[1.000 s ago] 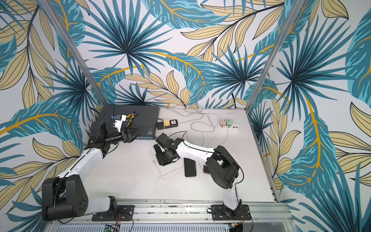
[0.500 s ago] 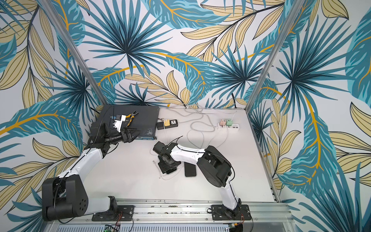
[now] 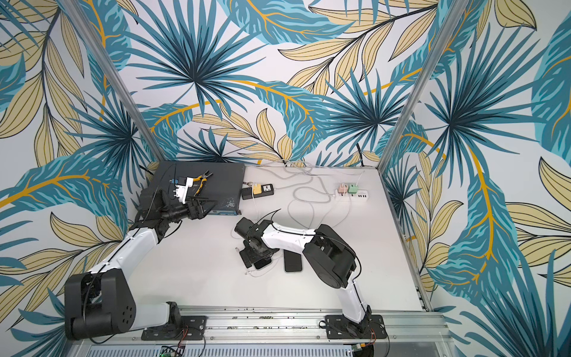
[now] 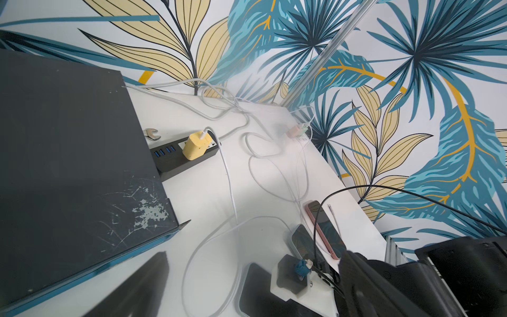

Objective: Unplug the charging cable from the phone
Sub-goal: Place the phone at the center of the board, then reset both arms

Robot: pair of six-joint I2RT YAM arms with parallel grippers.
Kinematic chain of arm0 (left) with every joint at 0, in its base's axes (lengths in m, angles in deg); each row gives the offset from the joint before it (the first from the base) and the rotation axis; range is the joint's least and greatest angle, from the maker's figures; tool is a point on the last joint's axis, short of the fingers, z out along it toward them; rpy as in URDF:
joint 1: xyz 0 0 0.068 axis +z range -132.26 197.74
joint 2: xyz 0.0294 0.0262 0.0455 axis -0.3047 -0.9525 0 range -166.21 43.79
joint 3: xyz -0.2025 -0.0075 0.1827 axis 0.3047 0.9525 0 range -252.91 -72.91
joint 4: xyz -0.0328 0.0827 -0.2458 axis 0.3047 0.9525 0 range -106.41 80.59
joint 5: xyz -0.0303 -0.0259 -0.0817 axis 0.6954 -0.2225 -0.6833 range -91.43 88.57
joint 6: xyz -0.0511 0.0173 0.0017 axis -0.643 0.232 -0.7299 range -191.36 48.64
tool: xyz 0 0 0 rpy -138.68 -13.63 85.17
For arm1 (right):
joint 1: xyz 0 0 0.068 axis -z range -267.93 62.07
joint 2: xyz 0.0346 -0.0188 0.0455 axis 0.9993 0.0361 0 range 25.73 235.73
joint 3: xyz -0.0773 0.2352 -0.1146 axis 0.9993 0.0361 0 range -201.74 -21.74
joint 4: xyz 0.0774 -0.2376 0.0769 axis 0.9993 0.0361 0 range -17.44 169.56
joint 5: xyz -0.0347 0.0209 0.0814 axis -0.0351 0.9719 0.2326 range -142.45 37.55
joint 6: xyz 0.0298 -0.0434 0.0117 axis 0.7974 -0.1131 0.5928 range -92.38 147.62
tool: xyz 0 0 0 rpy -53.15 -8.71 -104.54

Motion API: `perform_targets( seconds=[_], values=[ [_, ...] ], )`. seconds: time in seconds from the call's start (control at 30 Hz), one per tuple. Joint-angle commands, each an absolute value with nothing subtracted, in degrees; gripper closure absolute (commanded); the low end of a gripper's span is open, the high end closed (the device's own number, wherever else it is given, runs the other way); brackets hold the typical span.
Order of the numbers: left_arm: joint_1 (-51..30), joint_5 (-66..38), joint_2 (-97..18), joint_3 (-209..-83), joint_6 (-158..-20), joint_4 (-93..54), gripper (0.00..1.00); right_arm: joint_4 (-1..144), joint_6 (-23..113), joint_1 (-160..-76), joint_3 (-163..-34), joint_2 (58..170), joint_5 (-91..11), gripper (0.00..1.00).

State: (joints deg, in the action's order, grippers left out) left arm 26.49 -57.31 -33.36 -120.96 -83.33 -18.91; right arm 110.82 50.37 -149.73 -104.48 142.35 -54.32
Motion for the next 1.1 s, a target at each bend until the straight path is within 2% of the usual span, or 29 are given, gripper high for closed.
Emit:
perform_targets(
  seconds=[0.0, 0.27, 0.43, 0.6, 0.73, 0.9, 1.07],
  values=[
    [27.07, -52.47, -32.17, -122.68, -78.65, -16.34, 0.0, 108.08, 51.35, -148.24, -102.62, 137.71, -54.26, 0.0],
    [27.07, -40.31, -33.14, -120.73, -75.88, -19.74, 0.0, 96.5, 50.18, -139.77, -92.59, 123.78, -54.14, 0.0],
    [27.06, -32.97, -35.36, -118.94, -73.68, -23.31, 0.0, 85.17, 45.56, -129.89, -81.2, 111.72, -57.37, 0.0],
    [27.06, -28.62, -36.82, -112.58, -72.93, -36.5, 0.0, 70.67, 41.5, -118.96, -69.37, 102.57, -58.69, 0.0],
    [27.1, -26.97, -37.99, -105.82, -74.63, -51.19, 0.0, 56.97, 39.52, -110.54, -60.56, 99.48, -59.15, 0.0],
    [27.14, -25.8, -34.93, -99.28, -75.19, -60.95, 0.0, 40.12, 37.99, -100.95, -51.67, 100.95, -60.54, 0.0],
    [27.14, -25.72, -33.09, -96.51, -74.63, -63.13, 0.0, 32.22, 38.14, -93.81, -50.9, 104.23, -59.83, 0.0]
  ],
)
